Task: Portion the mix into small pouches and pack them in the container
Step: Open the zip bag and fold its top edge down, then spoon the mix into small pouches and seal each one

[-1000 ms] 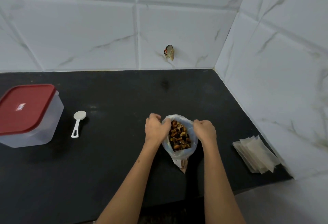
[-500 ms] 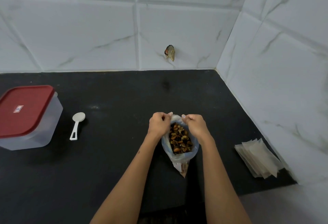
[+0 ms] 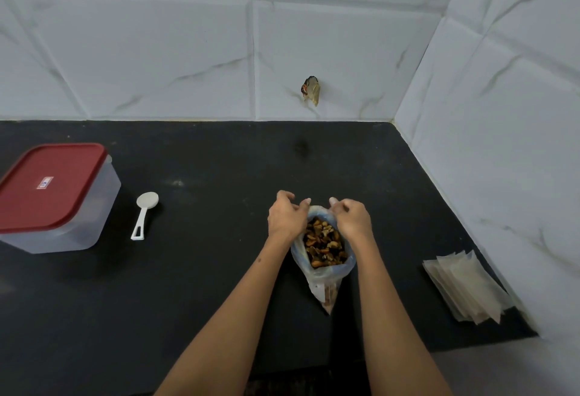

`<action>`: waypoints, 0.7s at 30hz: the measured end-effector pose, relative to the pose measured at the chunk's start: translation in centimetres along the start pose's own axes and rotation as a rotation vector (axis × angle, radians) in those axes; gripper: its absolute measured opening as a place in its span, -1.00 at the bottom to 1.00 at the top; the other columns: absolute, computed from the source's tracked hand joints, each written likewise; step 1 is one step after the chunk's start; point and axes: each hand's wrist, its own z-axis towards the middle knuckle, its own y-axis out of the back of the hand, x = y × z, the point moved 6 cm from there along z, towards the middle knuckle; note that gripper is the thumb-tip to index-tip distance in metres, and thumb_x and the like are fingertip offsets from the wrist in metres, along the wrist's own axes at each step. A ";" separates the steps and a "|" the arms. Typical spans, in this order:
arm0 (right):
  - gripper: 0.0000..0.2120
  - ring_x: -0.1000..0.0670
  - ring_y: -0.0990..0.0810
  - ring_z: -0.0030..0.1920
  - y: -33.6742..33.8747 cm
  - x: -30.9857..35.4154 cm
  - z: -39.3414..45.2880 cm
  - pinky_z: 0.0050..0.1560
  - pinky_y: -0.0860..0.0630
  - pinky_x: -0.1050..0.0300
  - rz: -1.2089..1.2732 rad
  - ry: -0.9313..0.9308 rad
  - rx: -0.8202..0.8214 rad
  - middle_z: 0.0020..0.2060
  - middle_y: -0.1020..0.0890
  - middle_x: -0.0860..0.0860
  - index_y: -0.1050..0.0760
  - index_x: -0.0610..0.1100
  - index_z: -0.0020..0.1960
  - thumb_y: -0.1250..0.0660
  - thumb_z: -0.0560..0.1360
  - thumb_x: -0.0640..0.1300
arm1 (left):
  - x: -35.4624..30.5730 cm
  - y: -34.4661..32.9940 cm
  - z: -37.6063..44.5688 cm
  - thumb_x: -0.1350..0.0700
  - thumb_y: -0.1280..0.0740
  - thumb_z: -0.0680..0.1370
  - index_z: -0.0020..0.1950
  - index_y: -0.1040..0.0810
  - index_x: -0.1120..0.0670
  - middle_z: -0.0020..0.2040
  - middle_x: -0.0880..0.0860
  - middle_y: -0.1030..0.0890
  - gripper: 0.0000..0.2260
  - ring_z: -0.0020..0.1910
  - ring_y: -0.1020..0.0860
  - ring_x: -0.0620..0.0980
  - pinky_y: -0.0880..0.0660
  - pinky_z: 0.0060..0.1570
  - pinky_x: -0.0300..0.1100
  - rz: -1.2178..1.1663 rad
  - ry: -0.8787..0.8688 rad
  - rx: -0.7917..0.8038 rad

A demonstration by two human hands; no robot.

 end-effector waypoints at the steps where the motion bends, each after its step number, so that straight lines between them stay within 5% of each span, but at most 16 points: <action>1: -0.67 -0.05 -0.55 -0.05 0.2 0.1 -0.3 -0.01 -0.44 0.02 0.006 0.000 -0.014 -0.17 -0.59 -0.01 -0.54 -0.09 -0.09 -0.13 0.62 0.08 | 0.1 0.2 -0.2 -0.09 -0.26 0.59 0.27 -0.41 0.14 -0.05 -0.04 -0.51 -0.62 0.11 -0.54 0.02 -0.46 0.08 -0.11 -0.015 -0.015 -0.007; 6: -0.73 0.02 -0.51 -0.03 2.6 1.9 -2.3 -0.05 -0.37 0.12 -0.014 0.088 -0.172 -0.04 -0.57 0.00 -0.51 -0.15 0.12 -0.16 0.62 0.01 | 0.7 3.2 -1.4 -0.08 -0.22 0.61 0.11 -0.51 0.11 -0.09 -0.06 -0.54 -0.72 -0.02 -0.54 -0.06 -0.44 -0.05 -0.19 -0.117 -0.059 -0.106; 10: -0.83 0.09 -0.50 -0.08 2.6 5.4 -4.7 -0.06 -0.37 0.22 0.105 0.213 -0.265 -0.09 -0.57 0.05 -0.54 -0.13 0.09 -0.22 0.60 -0.11 | 2.4 8.3 -2.8 0.02 -0.26 0.60 0.08 -0.53 0.09 -0.10 -0.06 -0.58 -0.82 -0.02 -0.59 -0.04 -0.47 -0.06 -0.20 -0.199 -0.058 -0.285; 16: -0.91 0.03 -0.64 -0.11 -5.8 10.1 -6.9 0.00 -0.59 0.09 0.285 0.236 -0.008 -0.18 -0.65 0.01 -0.57 -0.05 -0.09 -0.30 0.54 -0.16 | 5.8 16.9 -5.3 0.13 -0.25 0.60 0.13 -0.53 0.17 -0.07 0.00 -0.57 -0.82 -0.03 -0.53 -0.05 -0.38 -0.01 -0.23 -0.190 -0.007 -0.571; 21: -0.91 0.03 -0.64 -0.20 -15.4 13.0 -9.2 -0.10 -0.63 0.14 0.398 0.116 0.291 -0.20 -0.66 -0.07 -0.61 -0.17 -0.08 -0.32 0.52 -0.23 | 9.0 22.1 -6.2 0.07 -0.18 0.64 0.21 -0.49 0.22 -0.04 0.01 -0.54 -0.73 0.01 -0.50 -0.02 -0.34 -0.03 -0.20 -0.199 0.041 -0.673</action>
